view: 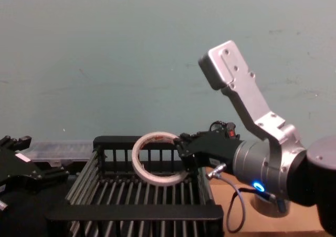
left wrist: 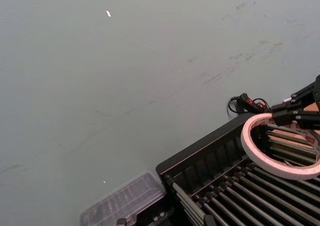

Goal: Pick up the white tape and place it into the black box , Pick up the silver tape and place it into the brown box.

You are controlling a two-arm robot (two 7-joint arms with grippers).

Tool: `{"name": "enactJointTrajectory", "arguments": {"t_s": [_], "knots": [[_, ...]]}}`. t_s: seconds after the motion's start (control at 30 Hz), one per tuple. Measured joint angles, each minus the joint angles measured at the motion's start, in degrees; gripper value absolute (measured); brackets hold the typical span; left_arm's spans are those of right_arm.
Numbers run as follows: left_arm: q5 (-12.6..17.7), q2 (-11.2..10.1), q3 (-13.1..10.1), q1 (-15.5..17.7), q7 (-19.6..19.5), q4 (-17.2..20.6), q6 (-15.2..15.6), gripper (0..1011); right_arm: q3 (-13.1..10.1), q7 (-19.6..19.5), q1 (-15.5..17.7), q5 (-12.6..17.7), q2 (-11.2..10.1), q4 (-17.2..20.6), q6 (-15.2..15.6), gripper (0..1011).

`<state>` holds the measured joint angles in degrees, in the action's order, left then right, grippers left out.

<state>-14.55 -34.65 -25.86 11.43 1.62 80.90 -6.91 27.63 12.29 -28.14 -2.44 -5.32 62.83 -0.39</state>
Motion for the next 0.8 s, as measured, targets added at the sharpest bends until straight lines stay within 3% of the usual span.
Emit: {"name": "enactJointTrajectory", "arguments": {"t_s": [0.23, 0.63, 0.8], "knots": [[0.00, 0.00, 0.00, 0.00, 0.00, 0.00, 0.00, 1001, -0.42, 0.02, -0.40, -1.34, 1.19, -2.56, -0.13, 93], [0.00, 0.00, 0.00, 0.00, 0.00, 0.00, 0.00, 1001, -0.43, 0.06, -0.41, -1.33, 1.12, -2.50, -0.05, 93], [0.00, 0.00, 0.00, 0.00, 0.00, 0.00, 0.00, 1001, -0.43, 0.08, -0.41, -1.28, 1.09, -2.44, -0.03, 186]]}}
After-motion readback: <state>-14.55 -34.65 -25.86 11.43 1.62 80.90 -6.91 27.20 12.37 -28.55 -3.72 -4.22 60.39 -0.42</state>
